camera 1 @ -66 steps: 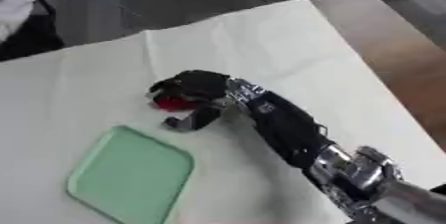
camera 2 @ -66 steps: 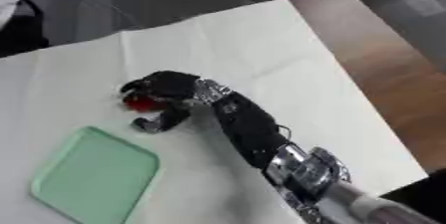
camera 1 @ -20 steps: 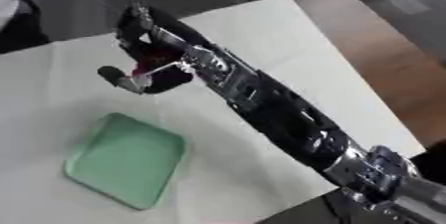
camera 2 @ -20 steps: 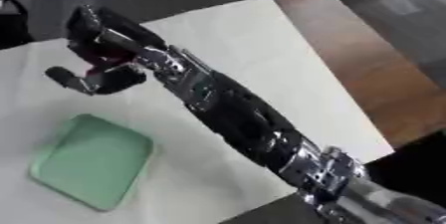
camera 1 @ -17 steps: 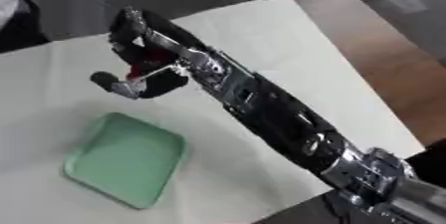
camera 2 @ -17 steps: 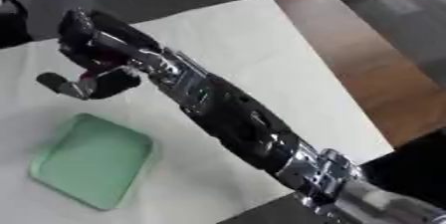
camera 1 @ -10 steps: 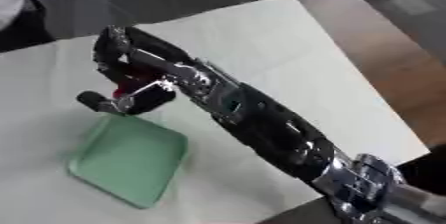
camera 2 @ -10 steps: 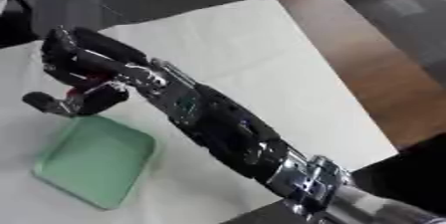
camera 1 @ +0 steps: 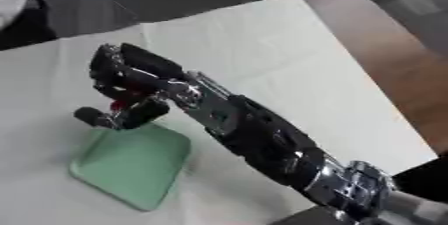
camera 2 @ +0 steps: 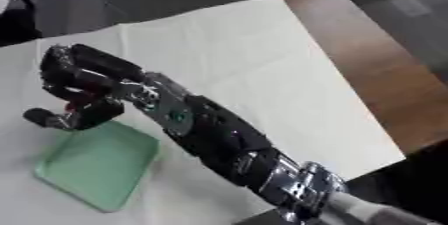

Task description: Pick up objects on the table and place them in the box.

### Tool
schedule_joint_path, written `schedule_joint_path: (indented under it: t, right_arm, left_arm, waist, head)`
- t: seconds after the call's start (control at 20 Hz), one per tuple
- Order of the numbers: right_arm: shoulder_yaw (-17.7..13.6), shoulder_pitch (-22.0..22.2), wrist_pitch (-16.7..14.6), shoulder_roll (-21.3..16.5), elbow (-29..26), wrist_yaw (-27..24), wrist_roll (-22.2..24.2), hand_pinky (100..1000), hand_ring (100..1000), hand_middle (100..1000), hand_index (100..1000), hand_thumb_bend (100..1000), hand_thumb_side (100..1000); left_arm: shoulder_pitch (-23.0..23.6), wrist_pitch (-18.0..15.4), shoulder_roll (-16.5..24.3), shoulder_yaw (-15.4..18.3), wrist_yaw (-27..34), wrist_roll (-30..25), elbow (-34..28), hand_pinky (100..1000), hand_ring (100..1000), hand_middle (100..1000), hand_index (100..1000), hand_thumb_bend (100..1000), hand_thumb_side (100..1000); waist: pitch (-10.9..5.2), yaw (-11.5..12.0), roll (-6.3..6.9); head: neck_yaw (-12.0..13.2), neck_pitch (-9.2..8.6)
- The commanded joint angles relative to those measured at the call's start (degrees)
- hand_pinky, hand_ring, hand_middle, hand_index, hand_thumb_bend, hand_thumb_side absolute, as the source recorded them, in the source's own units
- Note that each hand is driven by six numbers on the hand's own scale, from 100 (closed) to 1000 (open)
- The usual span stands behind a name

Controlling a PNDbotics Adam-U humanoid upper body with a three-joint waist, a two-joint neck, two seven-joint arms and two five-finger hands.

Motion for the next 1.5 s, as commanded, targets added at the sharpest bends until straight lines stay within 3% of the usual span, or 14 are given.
schedule_joint_path:
  t: [0.05, 0.75, 0.8, 0.85, 0.95, 1.0, 1.05, 1.5]
  right_arm:
    - [0.0, -0.9, -0.8, 1.0, 0.3, 2.3, -1.4, 100, 100, 100, 100, 261, 100]
    - [0.2, 1.7, -2.1, 3.0, 4.5, 6.9, -2.4, 100, 100, 100, 100, 230, 100]
    - [0.1, 2.0, -2.2, 3.1, 4.9, 7.1, -2.5, 100, 100, 100, 100, 277, 100]
    - [0.1, 2.3, -2.4, 3.3, 5.3, 7.3, -2.6, 100, 100, 100, 100, 225, 100]
    - [0.1, 2.9, -2.6, 3.6, 5.9, 7.6, -2.8, 100, 100, 100, 100, 220, 100]
    - [0.2, 3.1, -2.7, 3.7, 6.1, 7.7, -2.8, 100, 100, 100, 100, 266, 100]
    - [0.2, 3.3, -2.8, 3.9, 6.3, 7.7, -2.9, 100, 100, 100, 100, 217, 100]
    - [1.0, 4.7, -4.2, 5.4, 8.0, 8.6, -2.4, 100, 100, 100, 100, 205, 100]
  left_arm:
    - [-1.1, -0.2, 0.2, 0.7, -0.4, 0.1, -0.8, 484, 475, 647, 784, 492, 652]
    - [-1.2, -0.2, 0.2, 0.7, -0.3, 0.1, -0.8, 482, 473, 646, 784, 491, 653]
    - [-1.2, -0.2, 0.2, 0.7, -0.3, 0.1, -0.8, 483, 473, 646, 784, 491, 653]
    - [-1.1, -0.2, 0.2, 0.7, -0.3, 0.1, -0.8, 482, 473, 646, 784, 491, 653]
    - [-1.1, -0.2, 0.3, 0.7, -0.3, 0.1, -0.8, 481, 472, 646, 784, 490, 653]
    - [-1.0, -0.2, 0.3, 0.7, -0.2, 0.1, -0.8, 481, 472, 645, 784, 490, 653]
    - [-1.0, -0.1, 0.3, 0.6, -0.2, 0.0, -0.8, 481, 472, 646, 784, 490, 654]
    - [-1.1, -0.2, 0.4, 0.7, -0.3, 0.1, -0.8, 483, 473, 646, 784, 491, 653]
  waist:
    - [-0.62, 0.2, 0.18]
    - [-0.42, 0.1, 0.42]
    - [-0.42, 0.1, 0.44]
    - [-0.42, 0.1, 0.45]
    - [-0.42, 0.0, 0.47]
    - [-0.42, 0.0, 0.49]
    - [-0.42, -0.1, 0.49]
    - [-0.47, 0.0, 0.43]
  head:
    - [-0.3, -0.47]
    - [-0.2, -0.64]
    - [-0.2, -0.64]
    - [-0.1, -0.65]
    - [-0.1, -0.64]
    - [-0.1, -0.63]
    - [-0.1, -0.63]
    - [0.1, -0.54]
